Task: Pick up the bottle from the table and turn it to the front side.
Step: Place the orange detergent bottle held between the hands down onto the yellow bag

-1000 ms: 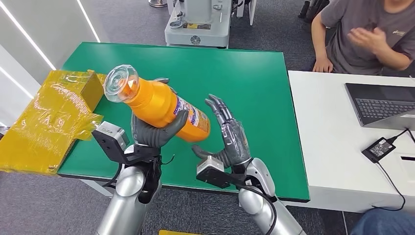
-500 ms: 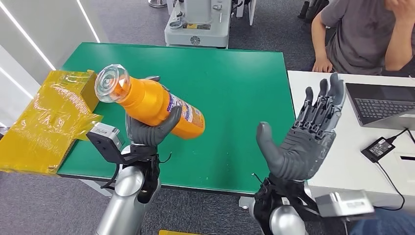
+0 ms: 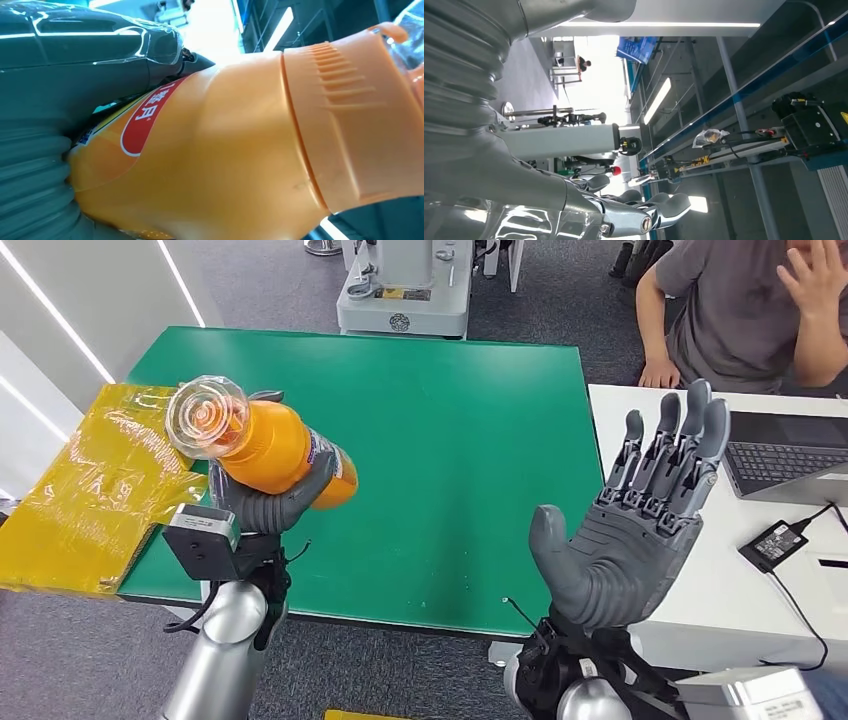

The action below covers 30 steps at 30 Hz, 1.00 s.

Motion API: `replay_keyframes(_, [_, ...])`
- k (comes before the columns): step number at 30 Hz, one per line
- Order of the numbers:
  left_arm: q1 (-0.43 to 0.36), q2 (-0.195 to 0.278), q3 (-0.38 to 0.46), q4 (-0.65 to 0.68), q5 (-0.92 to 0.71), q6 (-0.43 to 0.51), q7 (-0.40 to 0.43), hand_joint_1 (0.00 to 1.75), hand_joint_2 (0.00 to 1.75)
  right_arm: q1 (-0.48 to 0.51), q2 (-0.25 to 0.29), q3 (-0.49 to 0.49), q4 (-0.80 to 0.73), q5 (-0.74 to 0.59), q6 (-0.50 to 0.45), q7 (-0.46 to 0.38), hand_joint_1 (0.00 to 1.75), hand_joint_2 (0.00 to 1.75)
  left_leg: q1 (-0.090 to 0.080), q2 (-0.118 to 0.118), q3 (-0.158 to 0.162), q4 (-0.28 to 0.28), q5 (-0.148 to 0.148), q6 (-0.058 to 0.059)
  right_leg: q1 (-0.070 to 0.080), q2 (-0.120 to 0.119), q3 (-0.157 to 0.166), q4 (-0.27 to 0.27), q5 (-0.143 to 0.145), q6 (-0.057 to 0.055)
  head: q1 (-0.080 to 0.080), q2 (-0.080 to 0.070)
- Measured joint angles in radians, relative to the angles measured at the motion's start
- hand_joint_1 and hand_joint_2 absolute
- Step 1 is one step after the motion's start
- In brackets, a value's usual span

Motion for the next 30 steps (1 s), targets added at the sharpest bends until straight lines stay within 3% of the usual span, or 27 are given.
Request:
replay_keyframes(9, [-0.052, 0.146, 0.000, 0.060, -0.370, 0.031, 0.124, 1.75, 1.75, -0.001, -0.002, 0.001, 0.013, 0.004, 0.031, 0.000, 0.00, 1.75, 0.000, 0.000, 0.000, 0.000, 0.000, 0.000, 0.000, 0.000, 0.000, 0.000, 0.000, 0.000, 0.000, 0.000])
replay_keyframes(20, [-0.181, 0.253, -0.071, 0.408, -0.725, 0.056, 0.194, 1.75, 1.75, 0.046, -0.013, -0.002, 0.015, 0.028, 0.059, 0.000, 0.00, 1.75, 0.000, 0.001, 0.001, 0.000, 0.000, 0.000, 0.000, 0.002, -0.001, 0.000, 0.000, 0.000, 0.000, 0.000])
replay_keyframes(30, [-0.240, 0.360, -0.161, 0.617, -0.908, 0.111, 0.193, 1.75, 1.75, 0.080, -0.022, -0.004, 0.011, 0.040, 0.067, 0.000, 0.00, 1.75, 0.000, 0.003, 0.001, -0.001, 0.000, -0.001, 0.000, 0.004, -0.002, 0.000, 0.000, -0.001, 0.000, 0.000])
